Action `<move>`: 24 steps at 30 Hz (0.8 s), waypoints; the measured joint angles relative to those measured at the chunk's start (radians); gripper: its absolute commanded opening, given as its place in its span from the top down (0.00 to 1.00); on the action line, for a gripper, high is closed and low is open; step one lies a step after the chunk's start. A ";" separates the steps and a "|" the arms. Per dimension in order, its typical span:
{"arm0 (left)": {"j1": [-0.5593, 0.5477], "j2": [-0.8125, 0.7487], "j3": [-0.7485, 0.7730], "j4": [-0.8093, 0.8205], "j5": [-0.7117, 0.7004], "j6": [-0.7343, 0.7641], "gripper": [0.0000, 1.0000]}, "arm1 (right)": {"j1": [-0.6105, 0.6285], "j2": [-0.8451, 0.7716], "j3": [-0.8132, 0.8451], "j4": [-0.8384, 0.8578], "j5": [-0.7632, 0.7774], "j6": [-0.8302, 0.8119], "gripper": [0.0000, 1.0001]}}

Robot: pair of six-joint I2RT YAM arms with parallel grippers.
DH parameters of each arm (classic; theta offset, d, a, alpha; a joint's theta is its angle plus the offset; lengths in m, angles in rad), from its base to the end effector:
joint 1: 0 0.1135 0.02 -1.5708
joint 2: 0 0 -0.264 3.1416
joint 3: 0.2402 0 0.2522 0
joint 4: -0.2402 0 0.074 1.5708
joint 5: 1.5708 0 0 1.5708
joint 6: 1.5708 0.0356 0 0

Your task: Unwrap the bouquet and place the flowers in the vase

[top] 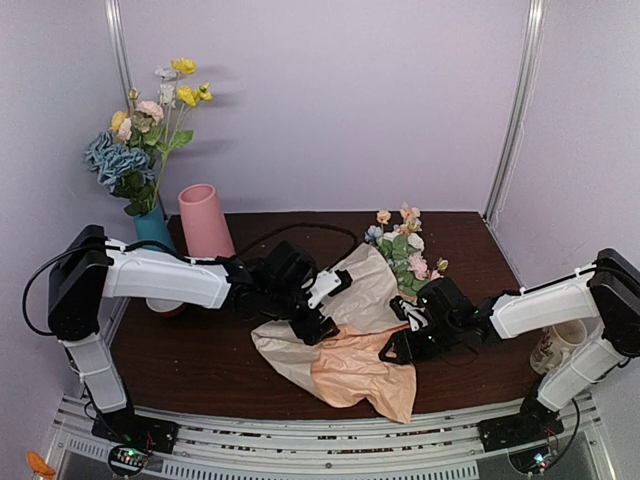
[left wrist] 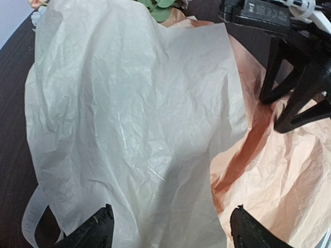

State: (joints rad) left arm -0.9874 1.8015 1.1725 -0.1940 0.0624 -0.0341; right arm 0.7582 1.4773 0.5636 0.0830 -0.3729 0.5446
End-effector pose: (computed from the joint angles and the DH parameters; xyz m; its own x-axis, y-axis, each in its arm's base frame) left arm 0.2120 -0.3252 0.1946 -0.4328 0.5940 -0.6781 0.8421 0.5349 -0.0689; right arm 0.1833 0.1915 0.1399 -0.8827 -0.1715 -0.4374 -0.4225 0.6969 0.5795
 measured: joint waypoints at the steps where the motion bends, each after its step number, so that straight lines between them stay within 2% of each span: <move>1: 0.000 0.002 0.000 -0.004 0.015 0.006 0.21 | 0.000 0.000 0.000 0.000 0.001 0.001 0.50; 3: 0.000 0.002 -0.001 -0.003 0.049 0.018 0.23 | 0.002 0.000 0.000 0.000 0.003 0.001 0.50; 4: 0.000 0.002 -0.001 -0.001 0.061 0.022 0.28 | 0.002 0.000 0.000 0.000 0.003 0.001 0.50; 5: 0.000 0.002 -0.001 -0.001 0.071 0.025 0.39 | 0.002 0.000 0.000 0.000 0.003 0.002 0.50; 7: 0.000 0.004 -0.001 0.002 0.080 0.029 0.72 | 0.003 0.000 0.000 0.000 0.004 0.002 0.50; 10: 0.000 0.033 0.010 -0.002 0.063 0.037 1.00 | 0.003 0.000 0.000 0.000 0.004 0.002 0.50; 16: 0.000 0.113 0.037 -0.021 -0.010 0.043 1.00 | 0.003 0.000 0.000 0.001 0.006 0.002 0.50; 24: 0.042 0.014 0.035 0.018 -0.248 -0.048 1.00 | 0.003 0.000 -0.001 0.006 0.006 0.005 0.50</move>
State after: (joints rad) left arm -0.9459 1.8153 1.2079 -0.1764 -0.1852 -0.0826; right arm 0.7616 1.4776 0.5625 0.0891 -0.3664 0.5495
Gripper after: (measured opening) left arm 0.006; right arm 0.497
